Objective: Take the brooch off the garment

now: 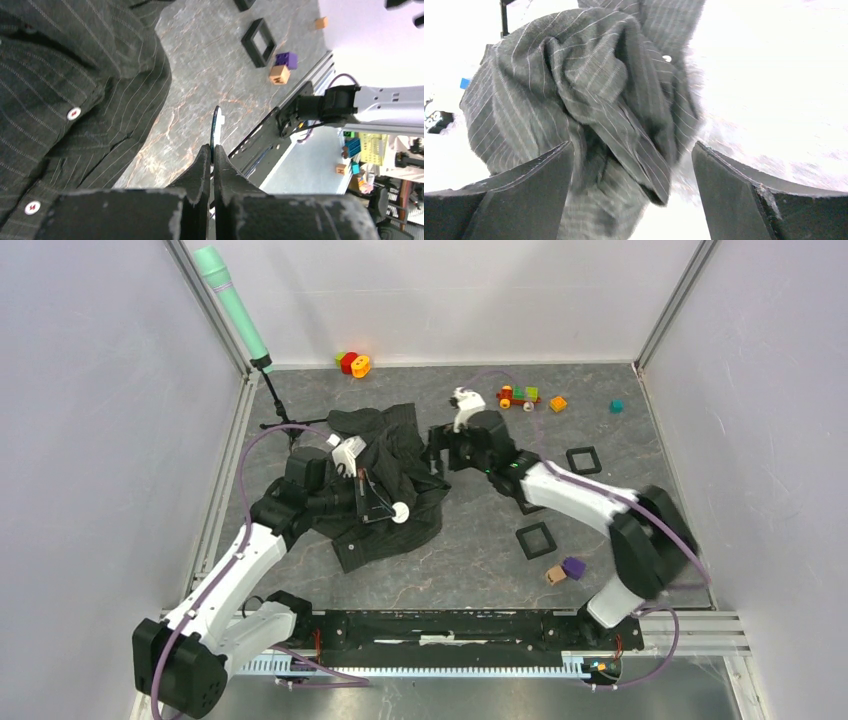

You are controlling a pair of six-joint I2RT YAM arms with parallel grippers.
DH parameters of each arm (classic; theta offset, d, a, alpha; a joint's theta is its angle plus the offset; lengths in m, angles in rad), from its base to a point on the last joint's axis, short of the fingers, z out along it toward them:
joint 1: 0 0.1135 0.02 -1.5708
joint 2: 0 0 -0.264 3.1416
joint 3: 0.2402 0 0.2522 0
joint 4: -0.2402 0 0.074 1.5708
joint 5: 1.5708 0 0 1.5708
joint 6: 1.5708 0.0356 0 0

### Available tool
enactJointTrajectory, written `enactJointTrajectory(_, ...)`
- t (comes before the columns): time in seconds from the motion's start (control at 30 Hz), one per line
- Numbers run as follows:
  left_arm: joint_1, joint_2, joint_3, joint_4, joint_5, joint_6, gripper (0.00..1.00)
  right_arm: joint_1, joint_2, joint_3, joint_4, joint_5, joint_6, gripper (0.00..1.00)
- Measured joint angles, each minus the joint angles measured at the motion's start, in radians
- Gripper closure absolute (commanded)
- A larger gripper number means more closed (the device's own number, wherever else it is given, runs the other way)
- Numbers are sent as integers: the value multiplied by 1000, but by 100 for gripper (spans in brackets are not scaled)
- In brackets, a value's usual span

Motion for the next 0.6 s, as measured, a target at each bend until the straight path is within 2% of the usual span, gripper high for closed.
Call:
enactJointTrajectory(0.13, 2, -18, -61, 143, 29, -108, 98, -31, -274, -153, -46, 12, -28, 11)
enactJointTrajectory(0.27, 2, -22, -154, 352, 64, -272, 98, -25, -512, -309, -44, 5, -26, 15)
enactJointTrajectory(0.4, 2, -27, -229, 573, 79, -444, 98, -22, -713, -542, 61, -59, 21, 19)
enactJointTrajectory(0.5, 2, -47, -282, 730, 79, -560, 98, -21, -803, -706, 198, -129, 82, 21)
enactJointTrajectory(0.6, 2, -72, -346, 904, 76, -668, 98, -7, -793, -777, 320, -193, 151, 22)
